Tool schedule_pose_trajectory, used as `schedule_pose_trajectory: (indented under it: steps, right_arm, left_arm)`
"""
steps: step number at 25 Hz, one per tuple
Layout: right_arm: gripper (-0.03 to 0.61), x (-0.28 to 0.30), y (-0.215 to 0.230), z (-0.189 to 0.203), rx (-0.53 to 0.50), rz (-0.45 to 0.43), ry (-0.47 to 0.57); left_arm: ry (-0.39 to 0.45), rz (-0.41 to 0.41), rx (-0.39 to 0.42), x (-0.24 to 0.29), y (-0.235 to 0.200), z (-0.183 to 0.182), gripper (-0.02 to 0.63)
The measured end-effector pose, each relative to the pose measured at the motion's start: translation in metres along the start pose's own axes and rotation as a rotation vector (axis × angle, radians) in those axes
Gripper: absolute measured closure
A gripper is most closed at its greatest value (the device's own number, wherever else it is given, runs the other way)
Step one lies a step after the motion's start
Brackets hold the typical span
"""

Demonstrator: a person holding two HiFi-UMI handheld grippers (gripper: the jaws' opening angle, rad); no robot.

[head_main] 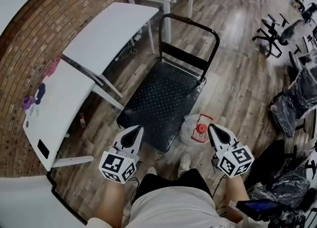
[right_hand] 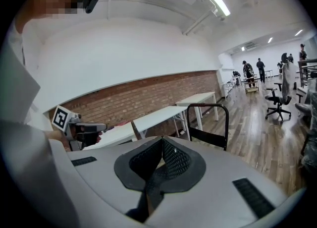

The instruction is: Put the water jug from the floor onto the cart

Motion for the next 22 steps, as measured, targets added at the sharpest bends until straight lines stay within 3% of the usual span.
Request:
schedule_pose_trajectory:
  steps: [4, 9, 15, 22]
  right_arm:
    - [0.575, 0.023, 0.034, 0.006, -0.015, -0.033, -0.044]
    - [0.571, 0.05, 0.064, 0.037, -0.001, -0.015, -0.108]
    - [0.492, 0.081, 0.096, 0.088, 0.028, 0.011, -0.184]
    - [0.385, 0.11, 0.125, 0.182, 0.021, 0.038, -0.327]
  left_arm:
    - [-0.021, -0.043, -0.014, 0.028, 0.0, 0.003, 0.614]
    - [-0.089, -0.058, -0.039, 0.046, -0.004, 0.036, 0.614]
    - [-0.154, -0.051, -0.108, 0.065, -0.007, 0.081, 0.614]
    - [-0.201, -0.046, -0.148, 0.085, -0.01, 0.127, 0.614]
Point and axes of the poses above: the fingertips, and each gripper's own axes: x forward along the fingers, y to its right, z out of its underside, the point moved 2 cm from there along -x, backward along the fingers, and after that the axes turned 11 degrees about z, right-handed, at the moved point
